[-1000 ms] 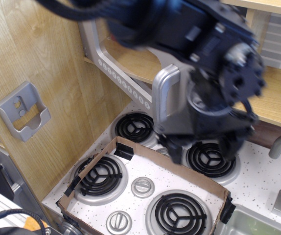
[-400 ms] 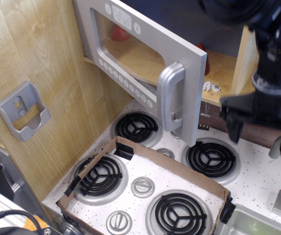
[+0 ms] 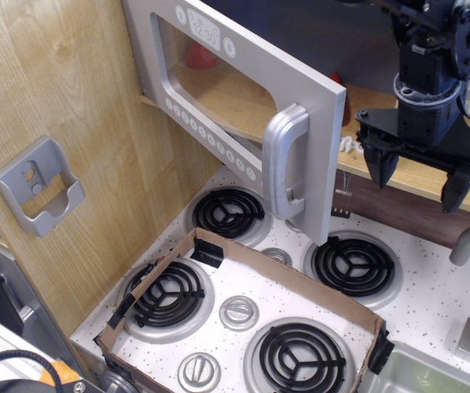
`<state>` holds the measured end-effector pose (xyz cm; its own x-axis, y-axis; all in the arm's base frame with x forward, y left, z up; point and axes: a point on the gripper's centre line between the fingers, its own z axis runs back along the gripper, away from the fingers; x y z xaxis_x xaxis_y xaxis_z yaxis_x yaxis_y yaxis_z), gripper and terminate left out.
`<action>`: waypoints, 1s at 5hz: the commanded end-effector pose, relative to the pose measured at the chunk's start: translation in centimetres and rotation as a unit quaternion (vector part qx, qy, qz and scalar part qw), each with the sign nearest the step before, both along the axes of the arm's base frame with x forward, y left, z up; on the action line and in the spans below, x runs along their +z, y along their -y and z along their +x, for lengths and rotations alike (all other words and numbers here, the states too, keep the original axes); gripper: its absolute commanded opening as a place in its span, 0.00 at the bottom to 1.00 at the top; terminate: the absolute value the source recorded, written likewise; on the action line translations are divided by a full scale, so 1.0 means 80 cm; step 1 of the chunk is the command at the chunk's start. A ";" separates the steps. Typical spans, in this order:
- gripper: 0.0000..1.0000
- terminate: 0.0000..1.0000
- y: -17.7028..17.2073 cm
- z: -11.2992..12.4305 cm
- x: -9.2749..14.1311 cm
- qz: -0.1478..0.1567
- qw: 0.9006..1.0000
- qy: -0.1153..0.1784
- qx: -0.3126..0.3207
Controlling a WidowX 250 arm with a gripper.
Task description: Open microwave
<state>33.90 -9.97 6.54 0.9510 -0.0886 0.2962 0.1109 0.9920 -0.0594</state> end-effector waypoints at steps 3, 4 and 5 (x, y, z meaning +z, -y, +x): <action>1.00 0.00 -0.086 -0.080 -0.012 0.025 0.989 0.015 0.148; 1.00 0.00 -0.112 -0.113 -0.024 0.042 0.986 0.020 0.163; 1.00 0.00 -0.148 -0.139 -0.038 0.050 0.984 0.034 0.166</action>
<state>23.21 3.42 2.53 0.9286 0.1992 0.3130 -0.2218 0.9744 0.0379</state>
